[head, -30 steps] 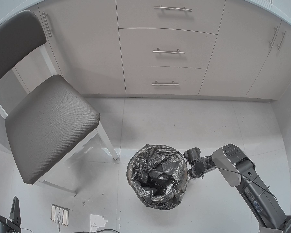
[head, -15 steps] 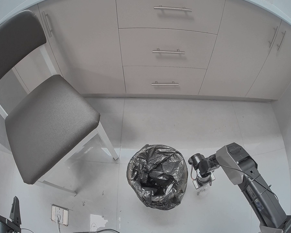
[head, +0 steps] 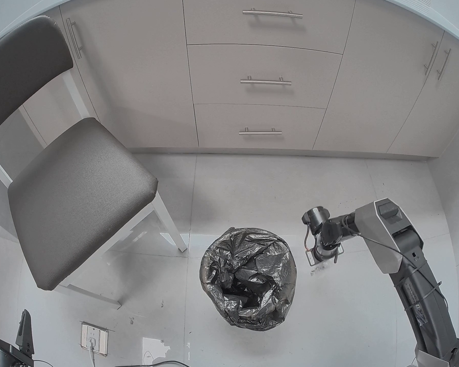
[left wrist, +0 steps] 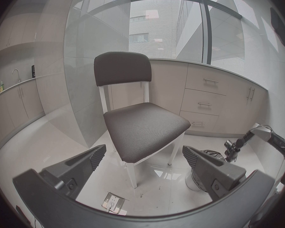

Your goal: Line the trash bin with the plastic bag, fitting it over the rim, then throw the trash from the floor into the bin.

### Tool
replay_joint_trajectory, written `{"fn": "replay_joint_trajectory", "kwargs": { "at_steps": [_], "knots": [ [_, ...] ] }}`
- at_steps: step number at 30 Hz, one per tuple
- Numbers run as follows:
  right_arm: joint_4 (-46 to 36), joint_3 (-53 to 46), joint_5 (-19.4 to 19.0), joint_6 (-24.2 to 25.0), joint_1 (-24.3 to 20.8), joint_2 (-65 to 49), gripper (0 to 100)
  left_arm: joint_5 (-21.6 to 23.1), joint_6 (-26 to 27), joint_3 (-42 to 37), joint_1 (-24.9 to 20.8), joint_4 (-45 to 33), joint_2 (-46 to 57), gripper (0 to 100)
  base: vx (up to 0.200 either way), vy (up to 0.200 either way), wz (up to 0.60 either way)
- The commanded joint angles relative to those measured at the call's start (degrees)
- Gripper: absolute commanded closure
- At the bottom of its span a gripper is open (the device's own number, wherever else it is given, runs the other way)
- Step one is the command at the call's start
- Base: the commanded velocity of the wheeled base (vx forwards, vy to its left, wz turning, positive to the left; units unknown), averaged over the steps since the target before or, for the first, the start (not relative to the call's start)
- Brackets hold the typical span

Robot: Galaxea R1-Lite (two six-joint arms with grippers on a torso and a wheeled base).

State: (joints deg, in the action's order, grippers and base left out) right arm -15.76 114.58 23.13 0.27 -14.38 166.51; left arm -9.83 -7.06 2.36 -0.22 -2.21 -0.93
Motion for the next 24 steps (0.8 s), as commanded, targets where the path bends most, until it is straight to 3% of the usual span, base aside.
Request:
{"fn": "replay_joint_trajectory", "kwargs": {
  "at_steps": [1,9,13,24],
  "knots": [
    [-0.41,0.01,-0.01,-0.18,-0.64,-10.68,100,0.07,-0.06,0.1,0.04,0.01,0.84,0,0.0,0.0,0.0],
    [-11.31,0.01,-0.27,-0.27,-6.01,-24.3,100,0.07,-0.06,0.01,0.04,0.01,0.84,0,0.0,0.0,0.0],
    [-15.7,0.01,-0.71,-0.36,-11.89,-29.14,100,0.07,-0.06,0.01,0.04,0.01,0.84,0,0.0,0.0,0.0],
    [-19.75,0.01,-0.54,-0.71,-24.2,-29.75,100,0.07,-0.06,0.1,0.04,0.01,0.84,0,0.0,0.0,0.0]
  ]
}}
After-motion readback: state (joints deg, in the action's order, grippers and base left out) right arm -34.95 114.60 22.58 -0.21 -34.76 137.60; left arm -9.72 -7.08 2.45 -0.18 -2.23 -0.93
